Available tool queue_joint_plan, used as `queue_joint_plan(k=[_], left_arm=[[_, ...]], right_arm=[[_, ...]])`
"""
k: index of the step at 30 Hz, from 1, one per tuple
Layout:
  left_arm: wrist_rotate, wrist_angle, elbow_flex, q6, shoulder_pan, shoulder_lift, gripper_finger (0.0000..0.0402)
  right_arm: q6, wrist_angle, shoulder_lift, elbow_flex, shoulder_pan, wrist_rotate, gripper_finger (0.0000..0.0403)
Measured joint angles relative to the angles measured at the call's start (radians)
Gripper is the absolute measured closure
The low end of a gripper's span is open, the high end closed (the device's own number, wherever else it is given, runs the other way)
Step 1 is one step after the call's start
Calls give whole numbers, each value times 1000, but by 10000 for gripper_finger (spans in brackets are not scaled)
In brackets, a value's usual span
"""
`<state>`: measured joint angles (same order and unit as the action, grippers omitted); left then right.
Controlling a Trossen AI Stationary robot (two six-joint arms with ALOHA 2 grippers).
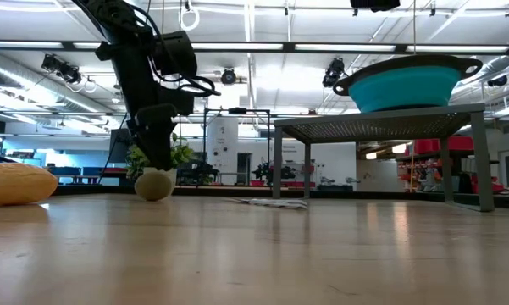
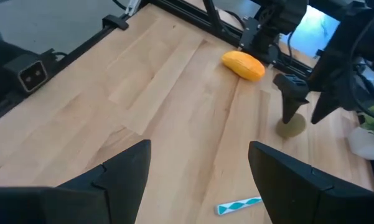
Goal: Pick & Place Fruit
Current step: Put the kiwi into the blue strainer bowl on the shelf
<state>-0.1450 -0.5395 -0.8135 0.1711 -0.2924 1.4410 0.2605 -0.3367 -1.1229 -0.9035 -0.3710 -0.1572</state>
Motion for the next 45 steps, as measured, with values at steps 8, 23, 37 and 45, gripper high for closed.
queue_joint_plan(k=[8, 23, 37, 45], left_arm=[[23, 108, 93, 109, 0, 1, 33], [53, 110, 134, 180, 3, 1, 33], [56, 19, 134, 137, 26, 1, 33], [32, 11, 134, 147, 67, 1, 38]], right_arm=[[10, 4, 0, 0, 0, -6, 124], [15, 12, 0, 0, 0, -7, 124], [7, 3, 0, 0, 0, -6, 124], [7, 4, 0, 0, 0, -6, 124]])
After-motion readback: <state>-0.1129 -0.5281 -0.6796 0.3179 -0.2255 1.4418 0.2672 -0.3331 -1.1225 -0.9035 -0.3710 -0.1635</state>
